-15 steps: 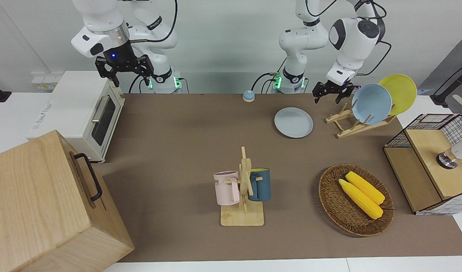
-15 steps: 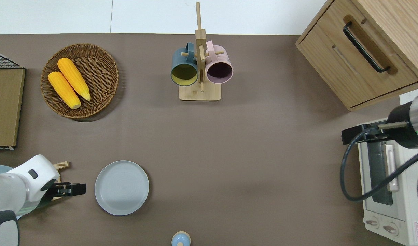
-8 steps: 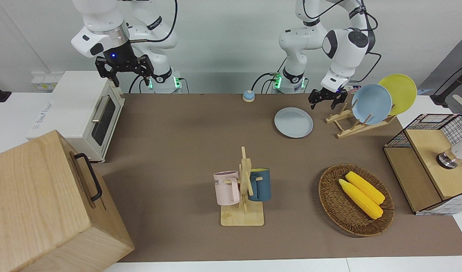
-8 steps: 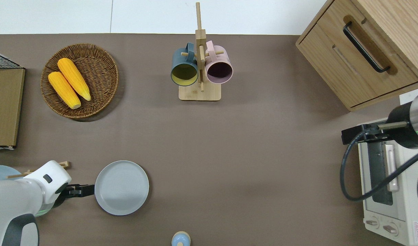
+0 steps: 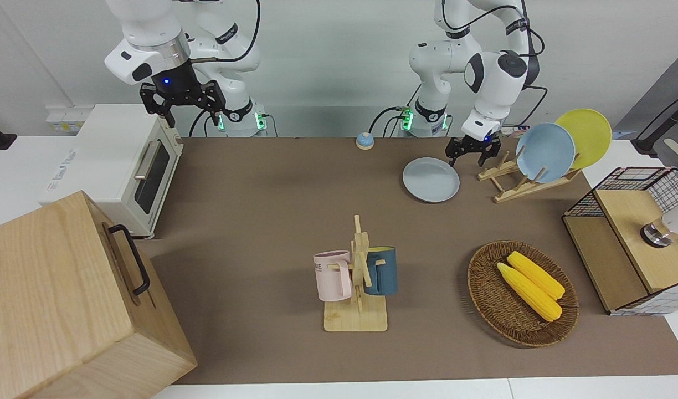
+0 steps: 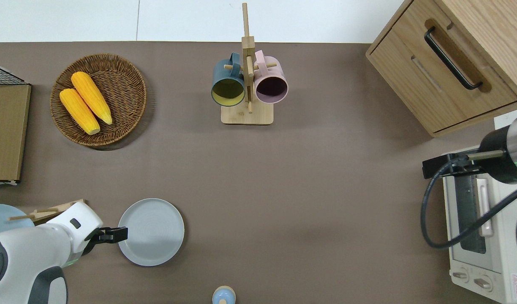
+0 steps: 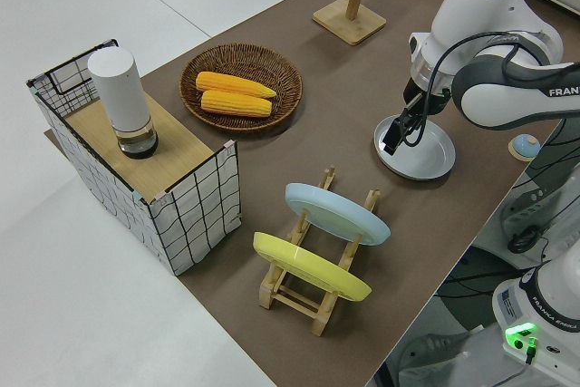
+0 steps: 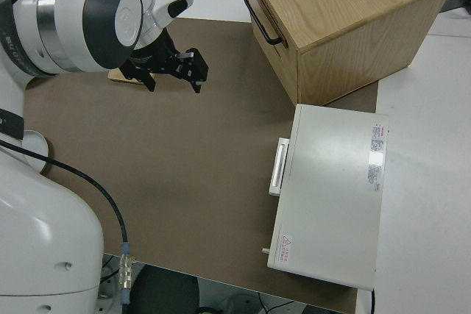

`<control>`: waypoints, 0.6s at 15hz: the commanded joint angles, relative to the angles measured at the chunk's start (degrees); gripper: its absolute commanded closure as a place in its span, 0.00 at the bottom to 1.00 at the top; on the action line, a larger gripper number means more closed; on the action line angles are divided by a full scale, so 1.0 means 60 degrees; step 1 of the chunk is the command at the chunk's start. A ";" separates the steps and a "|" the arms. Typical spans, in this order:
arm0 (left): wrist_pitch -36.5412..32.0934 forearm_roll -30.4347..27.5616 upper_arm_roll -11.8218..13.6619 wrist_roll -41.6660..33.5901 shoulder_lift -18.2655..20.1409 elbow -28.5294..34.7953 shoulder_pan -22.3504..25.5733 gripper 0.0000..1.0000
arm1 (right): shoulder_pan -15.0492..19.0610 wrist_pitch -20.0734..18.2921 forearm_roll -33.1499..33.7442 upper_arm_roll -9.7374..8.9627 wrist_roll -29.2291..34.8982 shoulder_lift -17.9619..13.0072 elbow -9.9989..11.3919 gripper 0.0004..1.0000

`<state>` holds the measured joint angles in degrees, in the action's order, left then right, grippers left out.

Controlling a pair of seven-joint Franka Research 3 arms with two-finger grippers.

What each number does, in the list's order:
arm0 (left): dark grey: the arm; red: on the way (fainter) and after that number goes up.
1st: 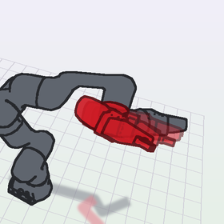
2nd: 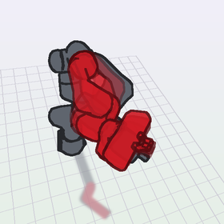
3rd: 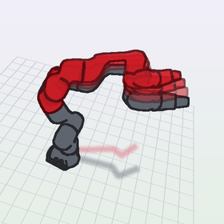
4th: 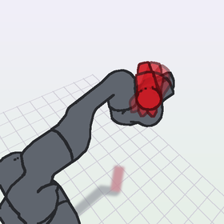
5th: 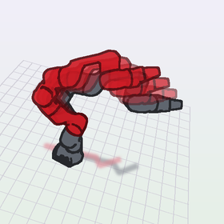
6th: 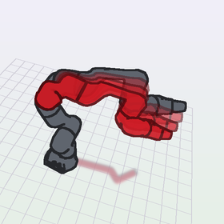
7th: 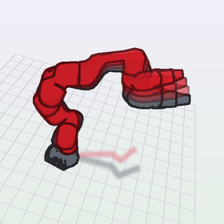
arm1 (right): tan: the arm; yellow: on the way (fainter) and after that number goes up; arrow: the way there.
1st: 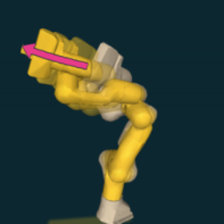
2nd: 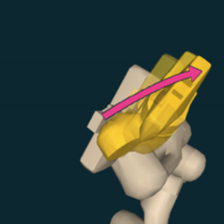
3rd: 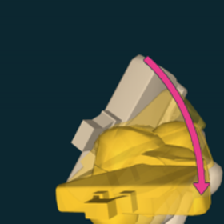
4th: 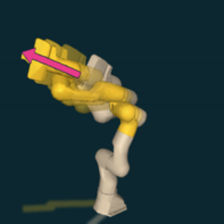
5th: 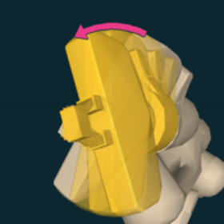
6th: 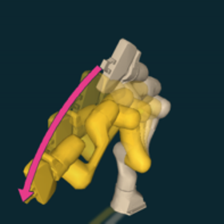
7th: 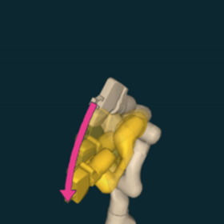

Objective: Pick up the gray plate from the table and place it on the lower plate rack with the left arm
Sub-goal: 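Move the left gripper toward the rim of the gray plate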

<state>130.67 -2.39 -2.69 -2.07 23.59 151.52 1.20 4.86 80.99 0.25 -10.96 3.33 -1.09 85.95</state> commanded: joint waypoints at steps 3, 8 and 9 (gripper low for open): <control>0.1145 -0.0101 0.0067 0.0257 -0.0518 0.0425 -0.0288 0.01 | 0.0068 -0.0139 -0.0057 -0.0063 -0.0013 -0.0024 -0.0058 0.01; 0.1834 -0.0086 0.0067 0.0228 -0.0971 0.0630 -0.0288 0.01 | 0.0068 -0.0139 -0.0057 -0.0063 0.0001 -0.0024 -0.0058 0.01; 0.1907 -0.0086 0.0067 0.0228 -0.1074 0.0630 -0.0346 0.01 | 0.0068 -0.0139 -0.0057 -0.0049 -0.0013 -0.0024 -0.0058 0.01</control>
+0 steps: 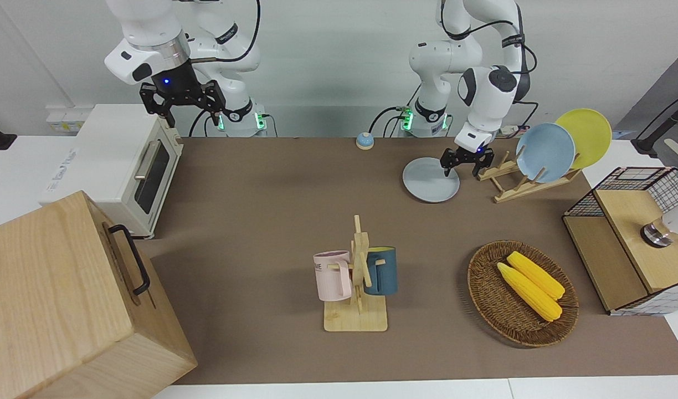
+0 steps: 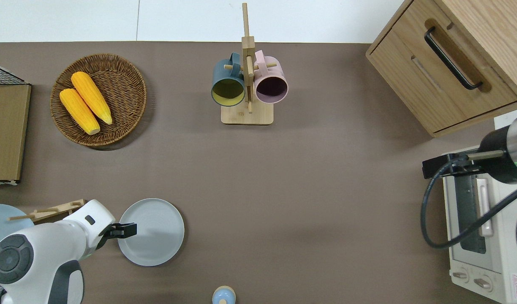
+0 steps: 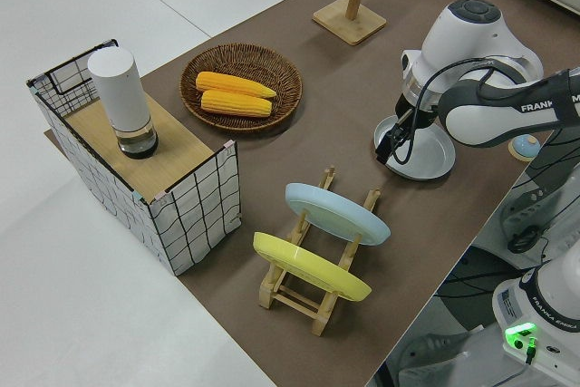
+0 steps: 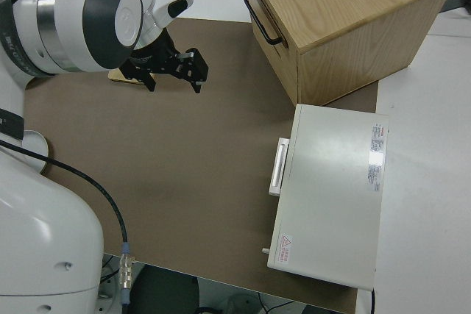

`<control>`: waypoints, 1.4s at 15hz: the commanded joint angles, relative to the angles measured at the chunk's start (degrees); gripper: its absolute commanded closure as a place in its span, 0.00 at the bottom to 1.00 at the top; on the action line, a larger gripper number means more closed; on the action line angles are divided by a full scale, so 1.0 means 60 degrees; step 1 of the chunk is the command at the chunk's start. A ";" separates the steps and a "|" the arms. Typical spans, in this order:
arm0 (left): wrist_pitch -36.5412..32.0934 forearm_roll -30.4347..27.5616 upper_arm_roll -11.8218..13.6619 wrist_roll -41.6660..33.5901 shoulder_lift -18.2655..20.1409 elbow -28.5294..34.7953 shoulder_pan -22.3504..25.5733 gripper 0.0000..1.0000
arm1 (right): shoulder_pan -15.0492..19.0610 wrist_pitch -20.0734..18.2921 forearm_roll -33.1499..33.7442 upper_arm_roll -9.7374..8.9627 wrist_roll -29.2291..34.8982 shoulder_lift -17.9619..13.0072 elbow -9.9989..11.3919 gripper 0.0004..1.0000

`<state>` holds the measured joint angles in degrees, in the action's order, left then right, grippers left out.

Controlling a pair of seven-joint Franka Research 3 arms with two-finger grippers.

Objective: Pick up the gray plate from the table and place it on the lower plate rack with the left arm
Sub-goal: 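Close the left gripper on the gray plate's rim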

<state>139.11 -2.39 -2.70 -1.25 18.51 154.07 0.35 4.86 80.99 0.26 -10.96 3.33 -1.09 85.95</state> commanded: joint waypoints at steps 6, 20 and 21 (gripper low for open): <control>0.1027 -0.0085 0.0069 0.0091 -0.0652 0.0294 -0.0351 0.01 | 0.0068 -0.0139 -0.0057 -0.0063 -0.0013 -0.0024 -0.0058 0.01; 0.1248 -0.0085 0.0069 0.0091 -0.1004 0.0338 -0.0380 0.33 | 0.0068 -0.0139 -0.0057 -0.0063 0.0001 -0.0024 -0.0058 0.01; 0.1263 -0.0085 0.0069 0.0091 -0.1019 0.0338 -0.0380 0.35 | 0.0068 -0.0139 -0.0057 -0.0063 -0.0013 -0.0024 -0.0058 0.01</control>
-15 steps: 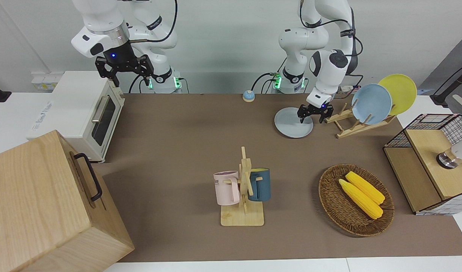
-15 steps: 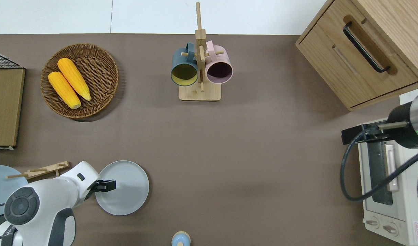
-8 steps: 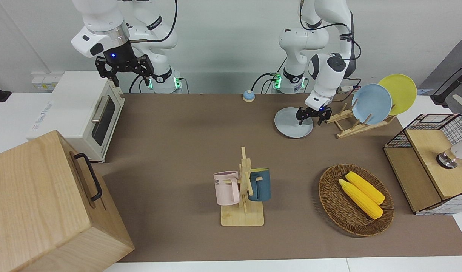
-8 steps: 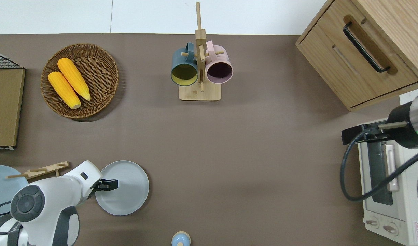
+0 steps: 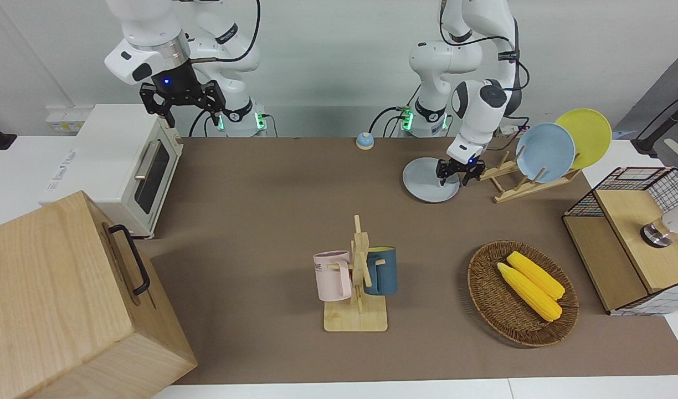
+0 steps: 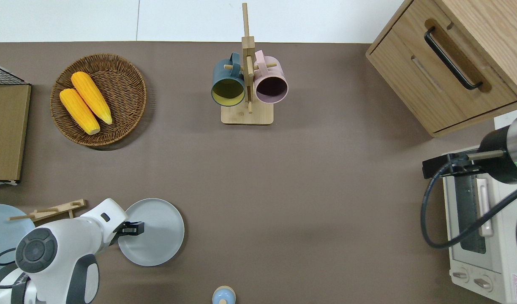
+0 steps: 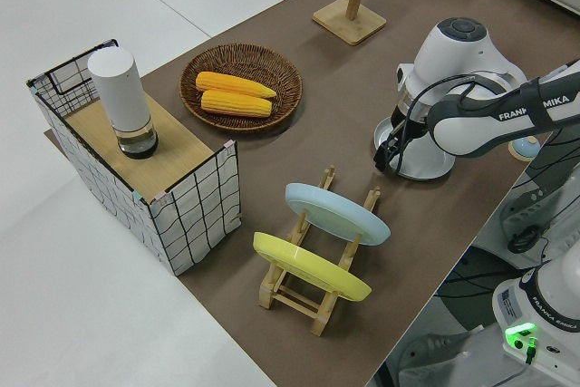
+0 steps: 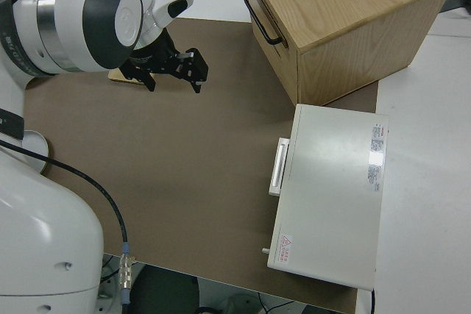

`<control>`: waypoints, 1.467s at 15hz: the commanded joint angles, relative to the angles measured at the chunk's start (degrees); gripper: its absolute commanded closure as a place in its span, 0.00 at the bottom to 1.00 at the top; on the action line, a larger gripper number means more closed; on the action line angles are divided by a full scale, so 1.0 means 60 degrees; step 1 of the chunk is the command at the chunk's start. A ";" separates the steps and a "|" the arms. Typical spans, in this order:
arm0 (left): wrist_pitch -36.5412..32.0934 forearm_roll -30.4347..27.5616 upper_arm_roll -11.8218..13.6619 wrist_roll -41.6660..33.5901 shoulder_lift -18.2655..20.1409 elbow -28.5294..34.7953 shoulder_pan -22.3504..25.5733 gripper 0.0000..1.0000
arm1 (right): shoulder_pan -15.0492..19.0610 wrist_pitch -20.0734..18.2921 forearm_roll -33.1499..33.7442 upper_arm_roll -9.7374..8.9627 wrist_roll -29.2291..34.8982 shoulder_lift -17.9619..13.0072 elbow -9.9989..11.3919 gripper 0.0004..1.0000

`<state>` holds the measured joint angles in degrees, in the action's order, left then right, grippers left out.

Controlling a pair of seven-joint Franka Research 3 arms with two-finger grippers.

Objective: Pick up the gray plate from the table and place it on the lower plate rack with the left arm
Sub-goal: 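Close the left gripper on the gray plate's rim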

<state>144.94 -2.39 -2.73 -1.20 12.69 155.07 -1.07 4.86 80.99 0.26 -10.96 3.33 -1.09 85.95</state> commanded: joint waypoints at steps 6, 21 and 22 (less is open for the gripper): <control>0.0364 -0.0085 0.0074 0.0097 -0.0153 0.0171 -0.0144 0.97 | 0.0068 -0.0139 -0.0057 -0.0063 -0.0013 -0.0024 -0.0058 0.01; -0.0236 -0.0070 0.0088 -0.0050 0.0154 0.0040 -0.0115 1.00 | 0.0068 -0.0139 -0.0057 -0.0063 0.0001 -0.0024 -0.0058 0.01; -0.0382 -0.0070 0.0089 -0.0050 0.0257 -0.0019 -0.0100 1.00 | 0.0068 -0.0139 -0.0057 -0.0063 -0.0013 -0.0024 -0.0058 0.01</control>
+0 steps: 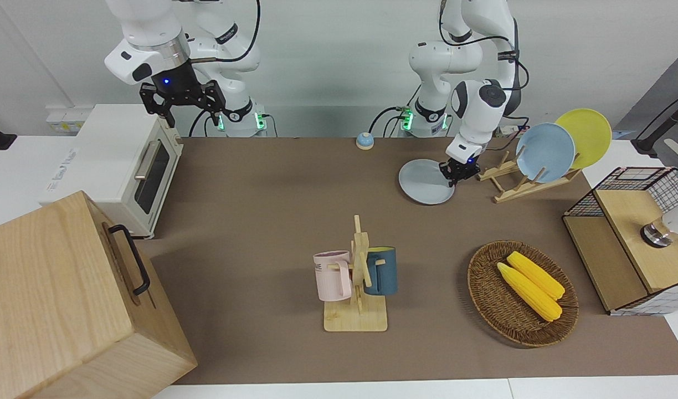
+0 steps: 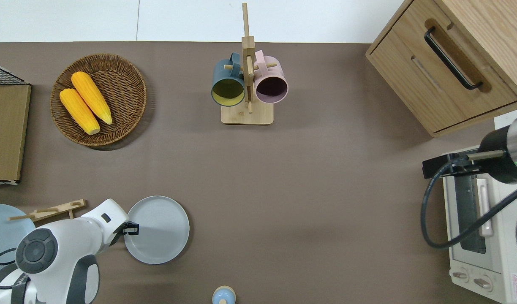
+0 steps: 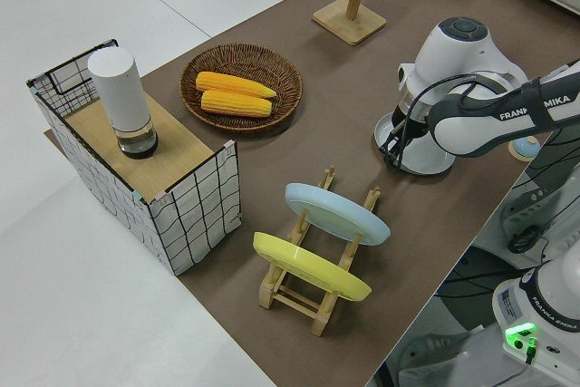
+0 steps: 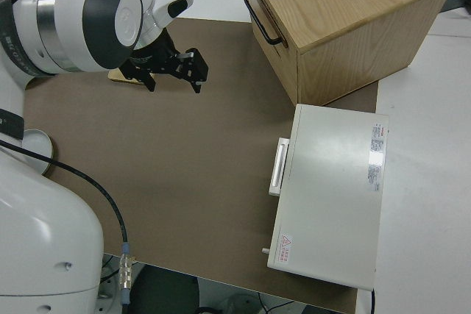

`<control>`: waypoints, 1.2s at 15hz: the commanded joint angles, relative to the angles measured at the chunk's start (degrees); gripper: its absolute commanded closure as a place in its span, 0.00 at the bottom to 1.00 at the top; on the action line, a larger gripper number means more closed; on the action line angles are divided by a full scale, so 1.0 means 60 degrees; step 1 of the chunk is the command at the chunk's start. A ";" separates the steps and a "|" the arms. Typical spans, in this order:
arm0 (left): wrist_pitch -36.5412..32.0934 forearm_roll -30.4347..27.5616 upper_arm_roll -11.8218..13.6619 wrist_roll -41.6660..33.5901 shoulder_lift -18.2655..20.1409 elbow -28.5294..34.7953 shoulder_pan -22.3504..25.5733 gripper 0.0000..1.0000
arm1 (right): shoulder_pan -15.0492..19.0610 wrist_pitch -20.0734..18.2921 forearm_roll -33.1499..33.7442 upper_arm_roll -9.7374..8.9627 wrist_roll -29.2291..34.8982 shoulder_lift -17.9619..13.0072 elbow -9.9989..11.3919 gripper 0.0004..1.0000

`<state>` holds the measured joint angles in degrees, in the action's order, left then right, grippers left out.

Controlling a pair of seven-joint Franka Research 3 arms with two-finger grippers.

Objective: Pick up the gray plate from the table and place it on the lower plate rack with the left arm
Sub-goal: 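Close the left gripper on the gray plate's rim, then lift the gray plate and carry it toward the wooden rack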

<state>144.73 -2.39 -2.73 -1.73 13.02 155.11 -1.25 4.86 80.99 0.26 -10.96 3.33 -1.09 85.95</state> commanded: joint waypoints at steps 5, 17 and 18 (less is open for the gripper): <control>-0.1634 -0.0070 0.0133 0.0112 0.0715 -0.0685 -0.0012 1.00 | 0.0068 -0.0139 -0.0057 -0.0049 0.0001 -0.0024 -0.0058 0.01; -0.4197 -0.0055 0.0191 0.0156 0.1184 -0.2515 0.0003 1.00 | 0.0068 -0.0139 -0.0057 -0.0049 0.0001 -0.0024 -0.0058 0.01; -0.4402 -0.0055 0.0192 0.0171 0.1228 -0.2676 0.0003 1.00 | 0.0068 -0.0139 -0.0057 -0.0049 -0.0013 -0.0024 -0.0058 0.01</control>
<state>122.77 -2.43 -1.90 -1.20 19.00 141.87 -1.16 4.86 80.99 0.25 -10.96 3.33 -1.09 85.95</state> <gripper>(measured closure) 0.960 0.009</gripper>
